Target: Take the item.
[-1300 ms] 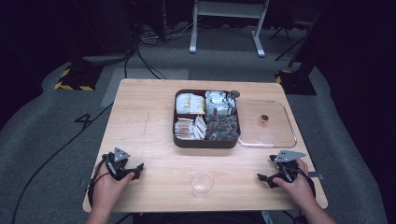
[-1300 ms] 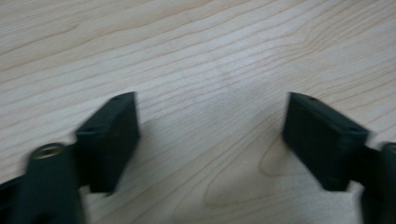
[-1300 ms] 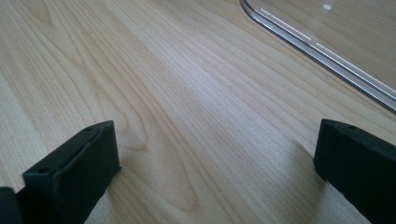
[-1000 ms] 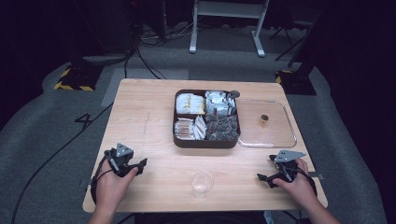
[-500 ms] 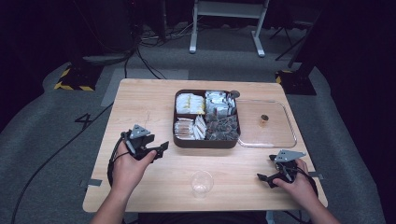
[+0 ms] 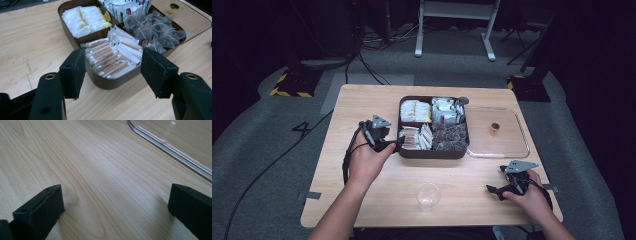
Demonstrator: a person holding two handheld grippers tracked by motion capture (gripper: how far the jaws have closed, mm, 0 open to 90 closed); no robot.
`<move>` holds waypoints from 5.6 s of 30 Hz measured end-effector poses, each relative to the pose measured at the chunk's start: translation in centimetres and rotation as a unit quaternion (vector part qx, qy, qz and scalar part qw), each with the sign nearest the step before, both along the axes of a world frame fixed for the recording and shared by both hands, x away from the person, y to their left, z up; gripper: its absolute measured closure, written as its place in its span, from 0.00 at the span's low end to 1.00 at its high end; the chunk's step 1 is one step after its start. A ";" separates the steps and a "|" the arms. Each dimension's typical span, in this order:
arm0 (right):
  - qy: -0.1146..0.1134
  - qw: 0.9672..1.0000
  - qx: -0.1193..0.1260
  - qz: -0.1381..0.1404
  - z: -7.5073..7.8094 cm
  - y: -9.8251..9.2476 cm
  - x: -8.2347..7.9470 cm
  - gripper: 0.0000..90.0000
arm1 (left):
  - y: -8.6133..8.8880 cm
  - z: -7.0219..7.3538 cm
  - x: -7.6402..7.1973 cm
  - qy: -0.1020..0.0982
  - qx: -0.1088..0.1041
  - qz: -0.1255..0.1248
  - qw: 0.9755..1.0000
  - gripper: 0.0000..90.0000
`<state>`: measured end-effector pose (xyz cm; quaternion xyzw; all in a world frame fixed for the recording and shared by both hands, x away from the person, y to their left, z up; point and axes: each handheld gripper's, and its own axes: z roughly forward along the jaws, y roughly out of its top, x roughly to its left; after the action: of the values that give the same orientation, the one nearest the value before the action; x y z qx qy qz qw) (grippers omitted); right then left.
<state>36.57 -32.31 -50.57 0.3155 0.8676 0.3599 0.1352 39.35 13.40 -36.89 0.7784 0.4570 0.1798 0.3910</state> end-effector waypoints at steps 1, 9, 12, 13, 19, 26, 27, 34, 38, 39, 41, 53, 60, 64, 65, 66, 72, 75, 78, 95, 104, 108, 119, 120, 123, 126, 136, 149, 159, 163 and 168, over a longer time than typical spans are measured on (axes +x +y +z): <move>0.000 1.000 0.000 0.000 0.0 0.0 0.0 0.00 | 0.0 0.0 0.0 0.000 0.000 0.000 1.000 0.42; 0.001 1.000 0.002 0.004 0.0 0.0 0.2 0.01 | -1.4 1.6 3.8 -0.006 -0.022 -0.001 1.000 0.41; 0.001 1.000 0.002 0.006 0.0 0.0 0.2 0.01 | -1.8 1.6 4.9 -0.009 -0.029 0.002 1.000 0.41; 0.001 1.000 0.002 0.007 0.0 0.0 0.2 0.01 | -1.8 1.6 4.9 -0.009 -0.029 0.002 1.000 0.40; 0.000 1.000 0.004 0.023 0.0 -0.1 0.4 0.02 | -2.7 1.3 7.8 -0.006 -0.050 0.009 0.999 0.41; -0.002 1.000 0.004 0.028 0.0 -0.2 0.4 0.03 | -3.6 0.9 10.3 -0.005 -0.028 0.017 0.999 0.43; -0.001 1.000 0.006 0.030 0.0 -0.3 0.4 0.04 | -3.8 0.8 10.9 -0.003 -0.022 0.014 1.000 0.43; -0.001 1.000 0.006 0.030 0.0 -0.3 0.4 0.04 | -4.9 0.1 12.6 0.001 -0.016 0.017 1.000 0.45; -0.002 1.000 0.006 0.030 0.0 -0.3 0.4 0.04 | -5.5 -0.9 13.7 0.015 -0.028 0.003 0.999 0.43; -0.002 1.000 0.006 0.031 0.0 -0.3 0.4 0.04 | -5.6 -1.6 14.1 0.020 -0.035 0.002 0.999 0.43; -0.002 0.999 0.007 0.032 0.0 -0.3 0.4 0.05 | -5.7 -2.2 14.6 0.024 -0.021 0.005 0.999 0.43; -0.002 0.999 0.008 0.038 0.1 -0.5 0.5 0.06 | -6.6 -4.7 16.2 0.054 0.028 0.017 0.998 0.48; -0.003 0.999 0.007 0.039 0.1 -0.5 0.5 0.06 | -7.5 -5.7 16.5 0.086 0.033 0.008 0.996 0.51; -0.003 0.999 0.008 0.039 0.1 -0.5 0.5 0.06 | -7.9 -6.2 16.9 0.095 0.036 0.002 0.995 0.54; -0.003 0.999 0.007 0.039 0.1 -0.5 0.5 0.06 | -7.9 -6.2 16.9 0.095 0.036 0.002 0.995 0.55; -0.003 0.999 0.008 0.040 0.1 -0.5 0.5 0.06 | -8.1 -6.5 17.0 0.104 0.035 0.001 0.994 0.57; -0.005 0.999 0.009 0.043 0.1 -0.5 0.5 0.08 | -8.3 -7.0 17.4 0.115 0.035 -0.001 0.993 0.62; -0.005 0.999 0.009 0.043 0.1 -0.5 0.5 0.08 | -8.4 -7.2 17.6 0.119 0.037 -0.003 0.992 0.62; -0.005 0.999 0.009 0.043 0.1 -0.5 0.5 0.08 | -8.4 -7.4 17.8 0.120 0.040 -0.003 0.992 0.62; -0.006 0.999 0.009 0.044 0.1 -0.5 0.4 0.09 | -8.6 -8.3 18.4 0.139 0.047 -0.001 0.989 0.59; -0.007 0.999 0.010 0.045 0.1 -0.5 0.4 0.09 | -8.4 -8.4 18.6 0.144 0.045 0.002 0.989 0.60; -0.006 0.999 0.011 0.045 0.1 -0.5 0.4 0.09 | -8.8 -8.4 18.4 0.143 0.050 -0.004 0.988 0.62; -0.007 0.999 0.010 0.046 0.1 -0.5 0.4 0.09 | -8.9 -8.7 18.5 0.152 0.083 -0.011 0.985 0.87; -0.007 0.999 0.010 0.046 0.1 -0.5 0.4 0.09 | -8.9 -8.7 18.5 0.152 0.083 -0.011 0.985 0.90; -0.006 0.999 0.011 0.046 0.1 -0.5 0.4 0.09 | -9.0 -8.7 18.4 0.149 0.095 -0.016 0.984 0.94; -0.006 0.999 0.011 0.046 0.1 -0.5 0.4 0.09 | -9.0 -8.5 18.3 0.141 0.105 -0.023 0.984 1.00; -0.006 0.999 0.011 0.046 0.1 -0.5 0.4 0.09 | -8.1 -7.2 18.1 0.126 0.089 -0.026 0.988 1.00; -0.006 0.999 0.011 0.049 0.1 -0.6 0.5 0.09 | -6.6 -3.8 17.3 0.088 0.054 -0.026 0.994 1.00; -0.005 0.999 0.012 0.051 0.1 -0.5 0.6 0.10 | -4.3 -0.4 15.6 0.054 0.034 -0.050 0.997 1.00; -0.005 0.999 0.011 0.051 0.1 -0.5 0.7 0.10 | -3.8 0.7 14.6 0.043 0.022 -0.065 0.997 1.00; -0.005 0.999 0.011 0.050 0.1 -0.5 0.7 0.10 | -3.4 2.4 12.8 0.026 0.018 -0.087 0.996 1.00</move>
<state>37.26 -32.79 -50.49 0.2715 0.8773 0.3777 0.1181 52.20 10.03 -34.52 0.8266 0.3941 0.1323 0.3793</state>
